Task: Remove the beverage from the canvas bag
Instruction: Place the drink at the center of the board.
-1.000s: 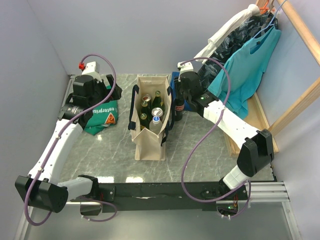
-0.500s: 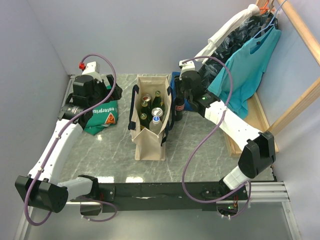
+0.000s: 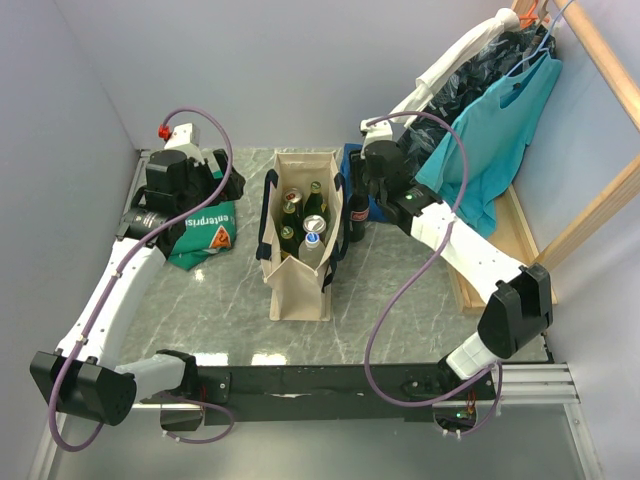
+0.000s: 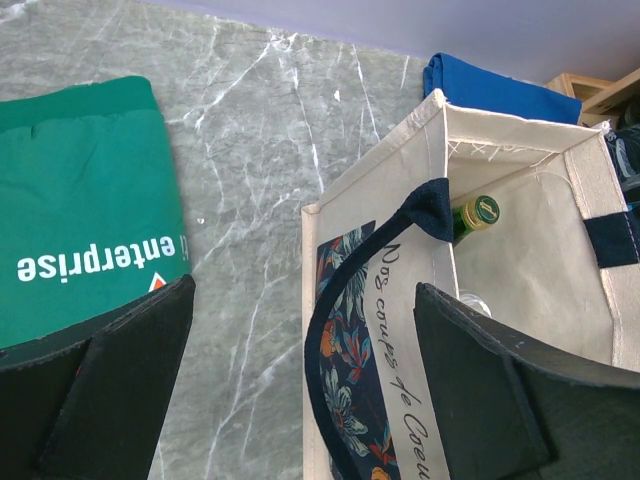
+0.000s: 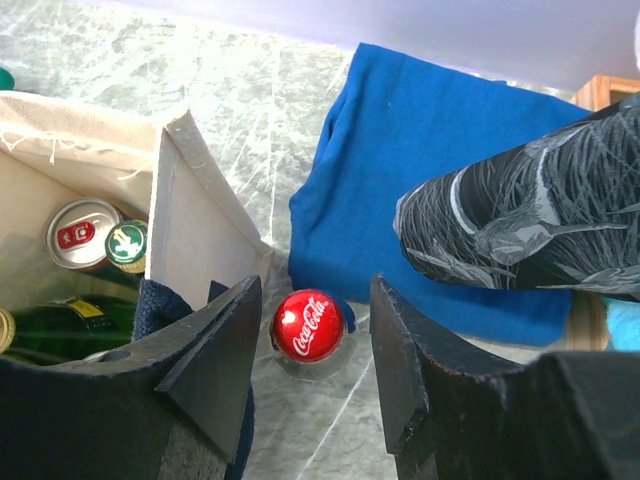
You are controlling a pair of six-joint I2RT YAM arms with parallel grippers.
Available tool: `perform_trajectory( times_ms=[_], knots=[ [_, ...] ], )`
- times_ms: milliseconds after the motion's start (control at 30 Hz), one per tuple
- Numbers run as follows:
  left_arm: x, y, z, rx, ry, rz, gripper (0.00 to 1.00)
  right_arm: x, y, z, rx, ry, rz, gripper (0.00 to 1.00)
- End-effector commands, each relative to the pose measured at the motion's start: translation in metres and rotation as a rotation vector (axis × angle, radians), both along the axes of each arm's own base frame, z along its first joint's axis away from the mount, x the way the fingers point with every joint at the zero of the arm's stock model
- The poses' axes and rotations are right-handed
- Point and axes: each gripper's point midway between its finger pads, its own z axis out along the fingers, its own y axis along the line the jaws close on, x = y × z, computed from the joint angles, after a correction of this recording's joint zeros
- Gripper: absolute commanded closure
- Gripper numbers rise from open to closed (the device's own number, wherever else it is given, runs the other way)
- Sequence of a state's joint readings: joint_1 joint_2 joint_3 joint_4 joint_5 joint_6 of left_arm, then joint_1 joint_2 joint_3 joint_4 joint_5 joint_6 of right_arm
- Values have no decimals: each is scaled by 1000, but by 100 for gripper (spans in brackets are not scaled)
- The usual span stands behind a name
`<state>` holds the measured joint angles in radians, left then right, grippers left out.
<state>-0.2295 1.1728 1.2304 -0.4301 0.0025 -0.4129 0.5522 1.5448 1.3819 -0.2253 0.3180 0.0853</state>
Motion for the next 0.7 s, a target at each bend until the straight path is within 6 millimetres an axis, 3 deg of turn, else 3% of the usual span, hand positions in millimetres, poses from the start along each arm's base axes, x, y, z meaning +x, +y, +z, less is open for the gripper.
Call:
perform_trajectory(
  times_ms=[0, 133, 233, 267, 300, 367, 400, 433, 667],
  knots=[
    [-2, 2, 12, -15, -45, 6, 4, -5, -4, 52, 62, -117, -16, 46],
    [0, 2, 11, -15, -45, 6, 4, -9, -7, 59, 67, -118, -16, 46],
    [0, -1, 9, -21, -40, -5, 4, -14, -6, 66, 75, -123, 2, 39],
    [0, 0, 8, -21, -39, -4, 4, -15, -5, 68, 74, -120, 8, 35],
    [-1, 0, 9, -22, -42, -1, 4, -17, -5, 70, 74, -118, 19, 24],
    [-1, 2, 6, -18, -40, 8, 4, -19, -4, 75, 69, -117, 32, 17],
    [-2, 2, 6, -17, -40, 9, 4, -21, -3, 78, 73, -116, 42, 6],
    [-2, 2, 5, -18, -38, 8, 4, -22, -3, 80, 74, -115, 43, 2],
    [-1, 2, 4, -17, -35, 8, 4, -34, 5, 100, 178, -118, 84, 0]
  ],
)
